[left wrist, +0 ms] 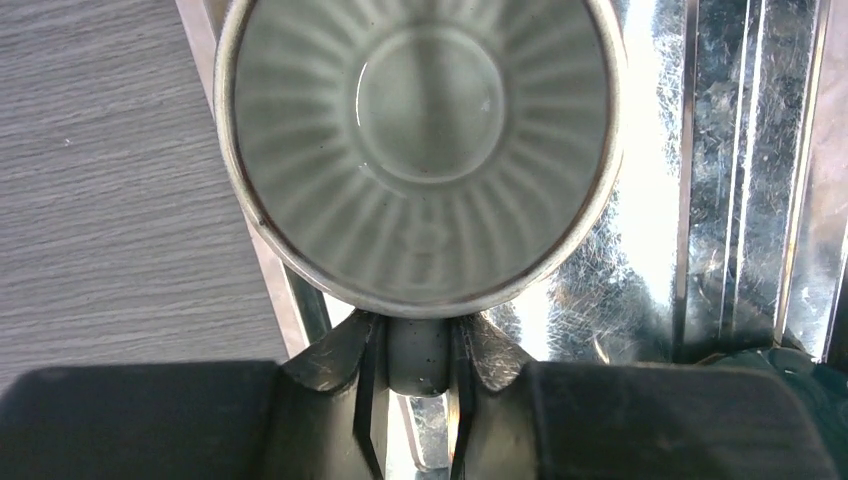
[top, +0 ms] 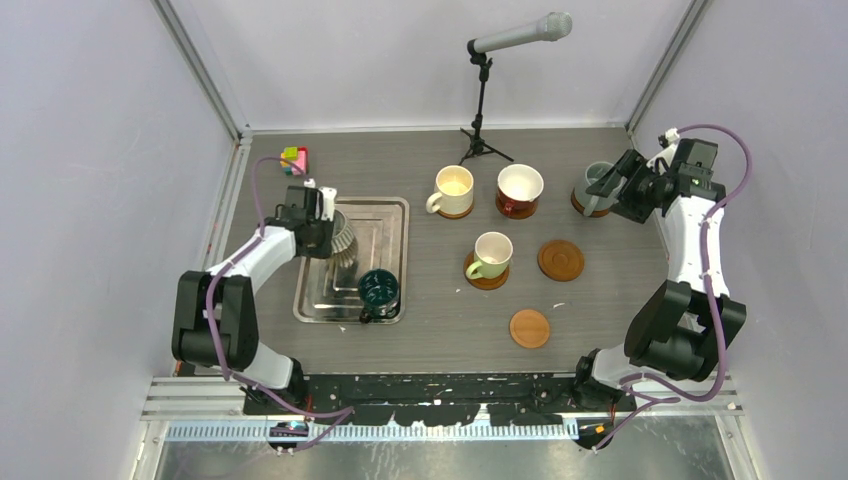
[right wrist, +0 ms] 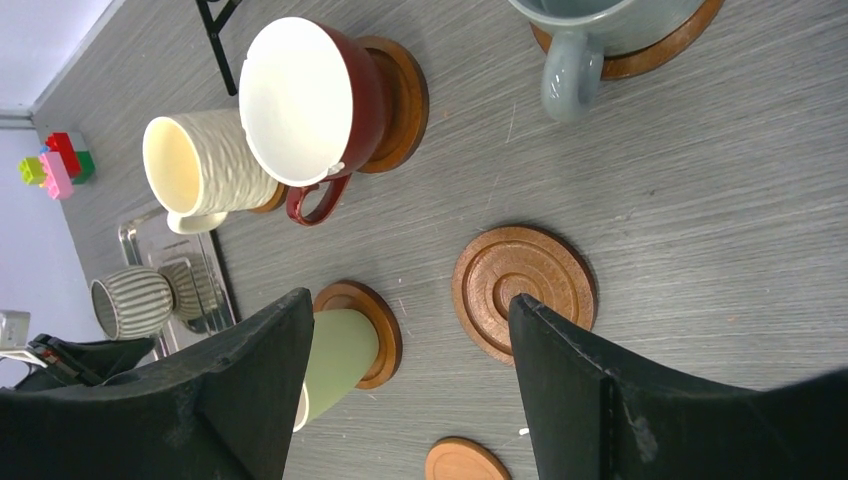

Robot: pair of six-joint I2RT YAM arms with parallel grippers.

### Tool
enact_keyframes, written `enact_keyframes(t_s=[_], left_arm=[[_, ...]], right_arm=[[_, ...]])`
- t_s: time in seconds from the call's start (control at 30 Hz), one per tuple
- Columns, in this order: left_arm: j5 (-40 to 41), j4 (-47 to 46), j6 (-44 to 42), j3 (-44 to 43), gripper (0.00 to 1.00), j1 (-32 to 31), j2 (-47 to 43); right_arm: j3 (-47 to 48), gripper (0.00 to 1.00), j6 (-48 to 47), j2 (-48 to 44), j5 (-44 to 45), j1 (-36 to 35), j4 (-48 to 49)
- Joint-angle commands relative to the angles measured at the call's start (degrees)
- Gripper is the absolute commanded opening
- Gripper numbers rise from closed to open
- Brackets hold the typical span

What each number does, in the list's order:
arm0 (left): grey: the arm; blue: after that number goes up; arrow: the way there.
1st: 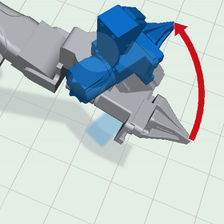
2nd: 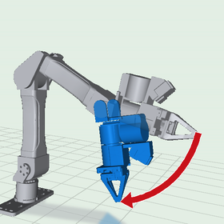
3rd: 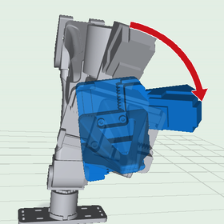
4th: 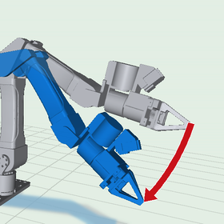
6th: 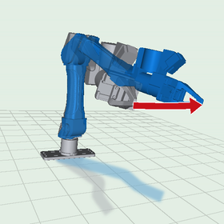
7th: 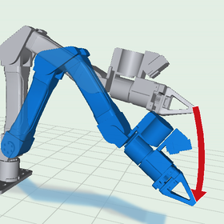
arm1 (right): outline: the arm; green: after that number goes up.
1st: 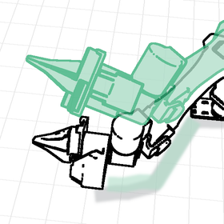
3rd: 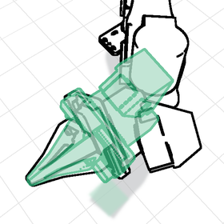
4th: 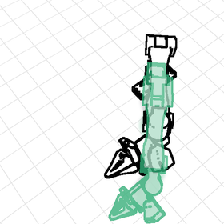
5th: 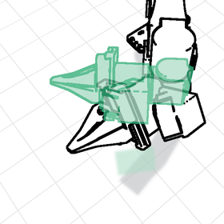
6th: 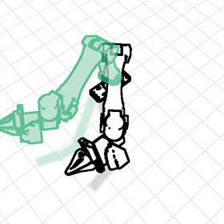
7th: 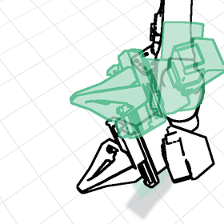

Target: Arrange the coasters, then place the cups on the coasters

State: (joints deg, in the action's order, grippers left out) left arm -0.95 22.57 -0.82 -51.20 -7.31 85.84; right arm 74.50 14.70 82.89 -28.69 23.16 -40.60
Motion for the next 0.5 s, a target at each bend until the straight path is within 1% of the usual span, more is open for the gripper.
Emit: enact_keyframes(t_s=[0.0,0.13,0.2,0.23,0.27,0.4,0.47], left_arm=[[0.51,-1.64,-1.27,-4.61,0.00,0.29,-5.11],[0.51,3.00,-1.07,-12.11,0.00,-0.14,-7.85],[0.56,6.34,-0.68,-16.61,0.00,-1.50,-8.34],[2.50,10.30,0.36,-21.49,0.00,-4.34,-8.40],[2.64,11.65,0.53,-23.67,0.00,-5.69,-8.33],[4.90,15.05,4.12,-32.43,0.00,-12.35,-7.13],[6.98,16.38,4.57,-36.62,0.00,-17.82,-5.79]], right_arm=[[-1.07,0.75,-0.38,-2.17,-1.70,0.79,2.19],[-3.04,0.77,-0.44,-3.68,-2.46,2.07,2.54],[-3.46,0.79,0.15,-4.04,-2.09,2.38,2.44],[-3.21,0.80,0.80,-3.86,-1.99,2.71,1.82],[-3.12,0.80,1.22,-3.59,-2.03,2.95,1.69],[-3.23,0.80,2.94,-3.11,-2.48,3.76,1.66],[-3.42,0.80,3.34,-2.85,-2.45,4.10,1.66]])
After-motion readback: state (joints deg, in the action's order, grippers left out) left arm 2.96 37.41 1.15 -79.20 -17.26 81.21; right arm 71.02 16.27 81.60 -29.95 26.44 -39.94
